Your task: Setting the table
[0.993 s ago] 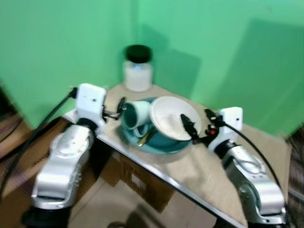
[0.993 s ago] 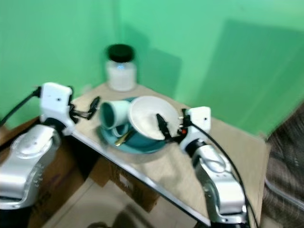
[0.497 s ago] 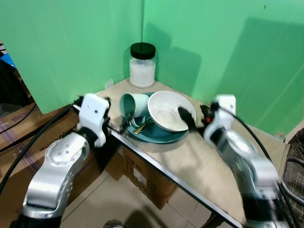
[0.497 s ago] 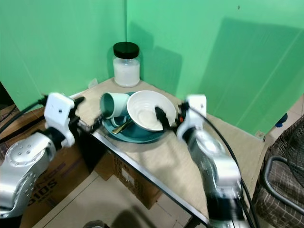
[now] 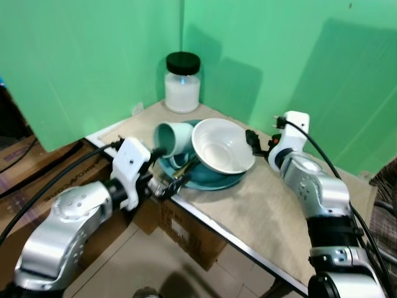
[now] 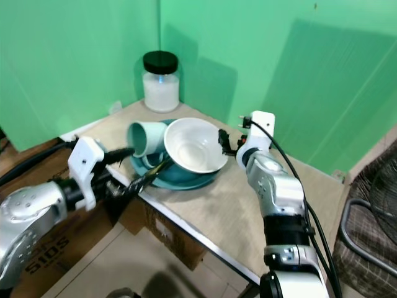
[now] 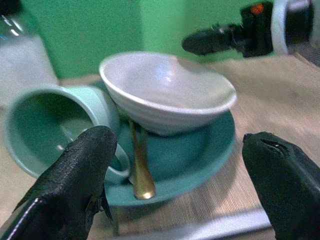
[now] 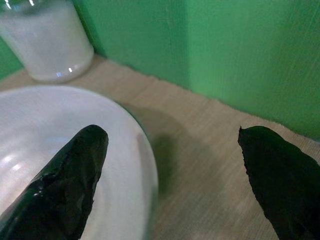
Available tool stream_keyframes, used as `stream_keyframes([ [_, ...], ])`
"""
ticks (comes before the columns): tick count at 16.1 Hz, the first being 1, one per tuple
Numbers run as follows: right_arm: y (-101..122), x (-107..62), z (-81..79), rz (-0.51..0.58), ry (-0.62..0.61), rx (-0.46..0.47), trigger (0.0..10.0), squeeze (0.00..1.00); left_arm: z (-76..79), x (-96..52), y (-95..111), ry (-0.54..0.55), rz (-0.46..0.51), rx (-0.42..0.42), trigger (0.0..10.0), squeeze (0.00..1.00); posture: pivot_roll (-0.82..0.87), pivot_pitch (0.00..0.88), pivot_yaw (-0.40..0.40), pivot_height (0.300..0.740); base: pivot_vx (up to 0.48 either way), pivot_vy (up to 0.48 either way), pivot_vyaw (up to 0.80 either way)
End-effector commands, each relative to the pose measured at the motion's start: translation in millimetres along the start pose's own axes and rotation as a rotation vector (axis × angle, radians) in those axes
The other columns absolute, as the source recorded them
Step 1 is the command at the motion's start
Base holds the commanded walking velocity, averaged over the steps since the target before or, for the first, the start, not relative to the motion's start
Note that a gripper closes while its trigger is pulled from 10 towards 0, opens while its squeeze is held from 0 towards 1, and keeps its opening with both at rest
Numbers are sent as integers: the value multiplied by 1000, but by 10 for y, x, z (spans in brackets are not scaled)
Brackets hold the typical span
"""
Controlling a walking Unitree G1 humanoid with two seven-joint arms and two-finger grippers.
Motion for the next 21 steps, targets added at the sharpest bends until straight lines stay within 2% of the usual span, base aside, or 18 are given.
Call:
stream_keyframes([
  [1, -27, 14, -53, -35, 36, -11, 10000, 0, 37, -18, 11, -30, 1, 2, 10000, 0, 139, 0, -75, 740, 0, 0, 0],
  [3, -199, 19, -126, -122, 89, 29, 10000, 0, 35, -25, -40, -34, -16, 14, 10000, 0, 138, 0, -73, 740, 0, 0, 0],
  [4, -231, 21, -160, -139, 109, 62, 8863, 0, 36, -23, -43, -37, -17, 14, 10000, 0, 136, 0, -72, 740, 0, 0, 0],
  [5, -233, 23, -187, -140, 122, 70, 6471, 0, 36, -24, -41, -38, -16, 13, 10000, 0, 136, 0, -72, 740, 0, 0, 0],
  [6, -231, 27, -214, -140, 135, 76, 706, 0, 35, -25, -38, -41, -15, 14, 10000, 0, 136, 0, -72, 740, 0, 0, 0],
  [7, -232, 29, -224, -142, 141, 76, 0, 0, 33, -23, -36, -42, -15, 16, 10000, 0, 133, 0, -68, 740, 0, 0, 0],
  [12, -306, 19, -242, -194, 167, 94, 0, 0, 19, -6, -20, -43, -13, 26, 10000, 0, 132, 0, -68, 740, 0, 0, 0],
  [16, -444, 21, -158, -255, 139, 123, 0, 0, 20, 5, -16, -47, -11, 30, 10000, 0, 129, 0, -70, 740, 0, 0, 0],
  [21, -478, 27, -130, -275, 139, 150, 0, 0, 23, 11, -13, -46, -9, 39, 10000, 0, 128, 0, -72, 740, 0, 0, 0],
])
Point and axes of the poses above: a point about 5 cm out from each wrist's last joint towards the gripper, its own x axis pointing out of the wrist towards the gripper, its own y axis along the axis of the wrist's last joint, z = x × y, the point moved 6 cm from there along x, pointing out of the wrist towards the gripper, and after that the axes turned 11 degrees about x, right-handed, at the moved point
